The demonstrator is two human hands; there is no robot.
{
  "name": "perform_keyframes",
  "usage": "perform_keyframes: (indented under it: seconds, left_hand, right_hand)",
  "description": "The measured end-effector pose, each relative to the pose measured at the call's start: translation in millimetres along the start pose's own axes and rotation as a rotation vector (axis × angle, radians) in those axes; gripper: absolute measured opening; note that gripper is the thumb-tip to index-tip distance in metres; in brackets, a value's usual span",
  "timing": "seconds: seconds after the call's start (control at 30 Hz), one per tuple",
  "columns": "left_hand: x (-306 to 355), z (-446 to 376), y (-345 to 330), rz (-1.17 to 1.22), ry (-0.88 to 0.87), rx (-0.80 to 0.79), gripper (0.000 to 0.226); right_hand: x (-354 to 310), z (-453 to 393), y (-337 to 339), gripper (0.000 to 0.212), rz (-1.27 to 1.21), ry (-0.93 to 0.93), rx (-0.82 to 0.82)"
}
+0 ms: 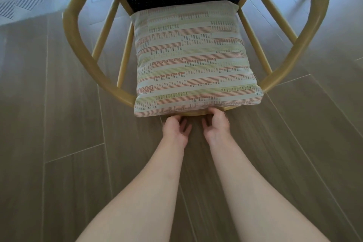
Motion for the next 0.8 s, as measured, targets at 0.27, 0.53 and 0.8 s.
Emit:
perform_keyframes:
  seconds: [0.27, 0.53, 0.8]
  left_hand:
    - [-2, -6, 9, 0.062, 0.125, -0.053, 0.022]
    - [7, -5, 14, 0.131, 0.146, -0.086, 0.038]
    - [8, 0, 13, 0.179, 0.060, -0.082, 0.029]
  right_hand:
    - [-3, -6, 1, 0.021, -0.093, -0.111, 0.015]
    - [-10, -1, -4, 0.025, -0.094, -0.124, -0.059]
    - [-5, -5, 5, 0.022, -0.055, -0.100, -0.027]
Point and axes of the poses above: each hand's wrist, its own z-axis away from the middle knuckle, its own y-axis out of the back of the hand, x = y × z, the point moved 6 cm from there along -z, towards the middle knuckle, and after that the axes turned 6 degrees about -y, right-handed, at the moved point
